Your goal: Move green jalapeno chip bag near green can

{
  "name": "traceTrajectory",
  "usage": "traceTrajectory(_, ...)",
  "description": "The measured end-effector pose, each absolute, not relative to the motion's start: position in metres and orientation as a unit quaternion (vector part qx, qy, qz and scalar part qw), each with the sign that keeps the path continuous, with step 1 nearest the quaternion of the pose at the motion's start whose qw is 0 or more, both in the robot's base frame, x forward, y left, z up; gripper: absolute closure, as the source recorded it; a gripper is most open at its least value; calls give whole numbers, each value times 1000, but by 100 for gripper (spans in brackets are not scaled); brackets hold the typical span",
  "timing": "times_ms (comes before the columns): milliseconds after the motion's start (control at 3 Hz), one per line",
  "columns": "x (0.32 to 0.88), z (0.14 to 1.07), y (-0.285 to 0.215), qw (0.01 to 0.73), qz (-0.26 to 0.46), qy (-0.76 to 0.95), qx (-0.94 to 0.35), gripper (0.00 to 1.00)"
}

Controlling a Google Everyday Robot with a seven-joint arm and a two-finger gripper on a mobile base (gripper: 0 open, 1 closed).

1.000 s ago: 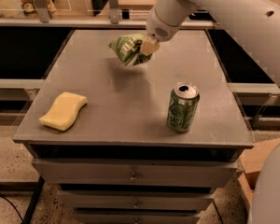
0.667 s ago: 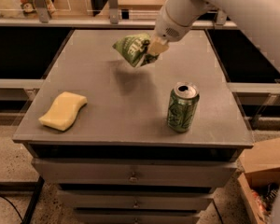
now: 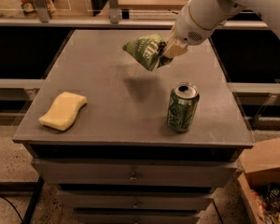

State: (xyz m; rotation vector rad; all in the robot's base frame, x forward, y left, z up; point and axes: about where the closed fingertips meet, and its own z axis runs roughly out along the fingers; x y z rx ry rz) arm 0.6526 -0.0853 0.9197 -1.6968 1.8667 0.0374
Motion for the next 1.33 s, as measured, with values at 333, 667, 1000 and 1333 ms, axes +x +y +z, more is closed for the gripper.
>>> traceTrajectory(333,640,922,-100,310,14,701,-641,83)
traceTrajectory(667,629,923,-106,315,15,695,-646,59)
traceTrajectory(1000,617,926,-105,322,14,688,-650,36)
traceTrajectory(1333,605,926,-104,323,8,686,-651,13)
